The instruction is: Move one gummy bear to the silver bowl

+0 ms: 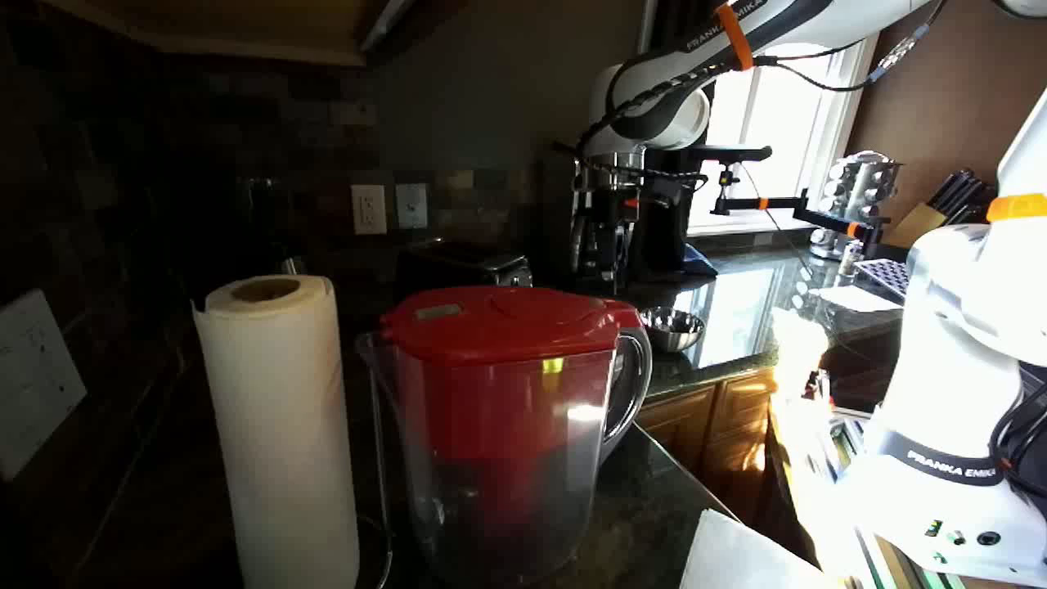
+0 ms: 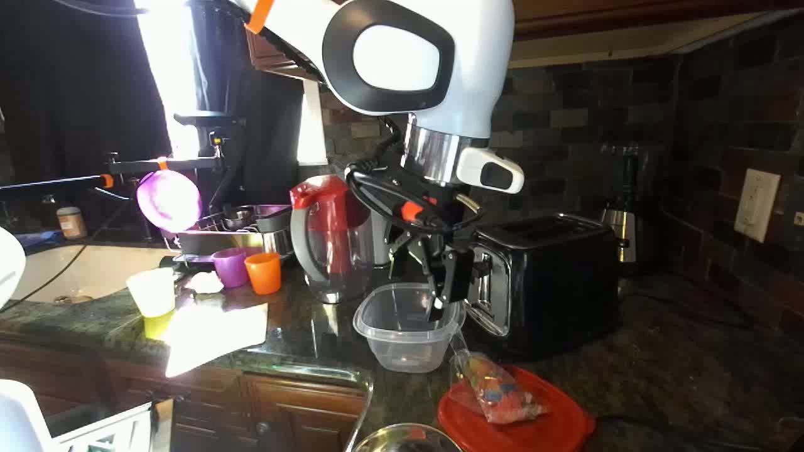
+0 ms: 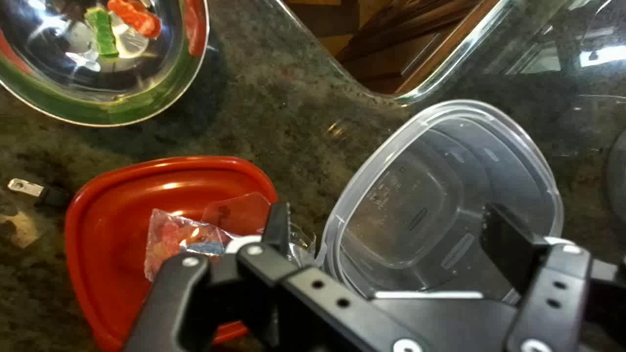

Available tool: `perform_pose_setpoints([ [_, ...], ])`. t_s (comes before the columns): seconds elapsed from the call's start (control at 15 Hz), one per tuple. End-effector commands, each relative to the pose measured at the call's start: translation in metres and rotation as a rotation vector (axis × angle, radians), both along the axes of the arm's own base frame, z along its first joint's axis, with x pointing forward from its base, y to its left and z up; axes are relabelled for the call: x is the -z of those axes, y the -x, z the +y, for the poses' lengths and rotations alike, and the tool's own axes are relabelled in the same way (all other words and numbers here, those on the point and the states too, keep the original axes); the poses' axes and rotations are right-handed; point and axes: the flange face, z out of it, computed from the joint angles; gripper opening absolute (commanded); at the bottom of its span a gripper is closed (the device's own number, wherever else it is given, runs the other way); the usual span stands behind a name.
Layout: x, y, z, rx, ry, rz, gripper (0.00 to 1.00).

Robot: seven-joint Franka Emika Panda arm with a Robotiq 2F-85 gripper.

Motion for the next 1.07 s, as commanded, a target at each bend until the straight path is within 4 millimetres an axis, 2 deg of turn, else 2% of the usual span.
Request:
perform_pose_setpoints([
  [0.0,0.000,0.000,0.000,0.000,0.000,0.001,1.00],
  [0.33,0.000,0.000,0.000,0.000,0.000,0.001,1.00],
  [0.73,0.036,0.031,0.001,0.002,0.070,0.012,1.00],
  [1.0,0.056,0.038,-0.006,-0.027,0.149,-0.139,1.00],
])
